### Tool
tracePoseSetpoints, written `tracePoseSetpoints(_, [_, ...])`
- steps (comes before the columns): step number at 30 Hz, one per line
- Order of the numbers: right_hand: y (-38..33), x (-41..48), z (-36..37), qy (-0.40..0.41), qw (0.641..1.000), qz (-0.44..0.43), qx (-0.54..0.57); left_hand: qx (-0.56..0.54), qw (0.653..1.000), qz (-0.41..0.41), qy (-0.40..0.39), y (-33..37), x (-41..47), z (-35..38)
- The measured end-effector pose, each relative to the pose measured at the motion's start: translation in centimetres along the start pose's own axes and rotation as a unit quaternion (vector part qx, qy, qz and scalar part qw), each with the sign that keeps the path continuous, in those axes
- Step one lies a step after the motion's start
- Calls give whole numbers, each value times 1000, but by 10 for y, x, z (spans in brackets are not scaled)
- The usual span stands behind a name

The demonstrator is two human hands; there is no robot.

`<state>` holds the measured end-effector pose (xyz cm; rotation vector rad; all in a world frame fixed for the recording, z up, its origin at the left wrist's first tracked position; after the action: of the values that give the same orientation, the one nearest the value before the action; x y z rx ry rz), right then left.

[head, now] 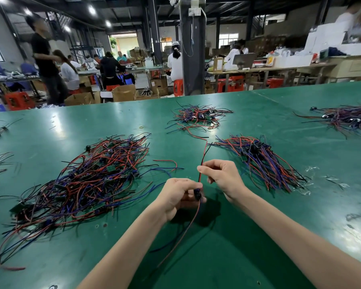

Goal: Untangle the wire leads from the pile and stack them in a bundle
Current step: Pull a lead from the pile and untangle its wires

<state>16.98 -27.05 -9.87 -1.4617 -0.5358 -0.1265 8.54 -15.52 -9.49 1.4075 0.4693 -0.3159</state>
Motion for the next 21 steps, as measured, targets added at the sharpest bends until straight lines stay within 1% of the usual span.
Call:
tracePoseSetpoints(3, [1, 4, -4, 3, 1000, -8, -23, 1, 1000, 1, -7, 2, -1, -1])
tracePoseSetpoints(9, [2, 17, -27, 69, 996, -6, -53, 43, 998, -9, -41, -2, -6, 6])
tracePoseSetpoints(13, [4, 21, -37, 84, 991, -16, -101, 43, 999, 9, -28, -2, -7, 10])
tracePoseSetpoints(17, [3, 22, -34, 95, 983, -51, -147, 46, 999, 15, -19, -1, -8, 9])
tracePoseSetpoints(21, [1, 22, -37, 88, 975, -82, -189, 50, 999, 15, -16, -2, -9, 10])
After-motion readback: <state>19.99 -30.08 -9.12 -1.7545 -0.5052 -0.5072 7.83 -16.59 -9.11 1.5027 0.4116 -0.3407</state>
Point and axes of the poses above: each hand's wrist, its own x-axis towards the middle knuckle, its own z-axis out of the palm, y = z × x, the point moved 4 cm from there along x, towards the middle knuckle, and after that the axes turned 15 degrees about -z, right-handed, at the moved point
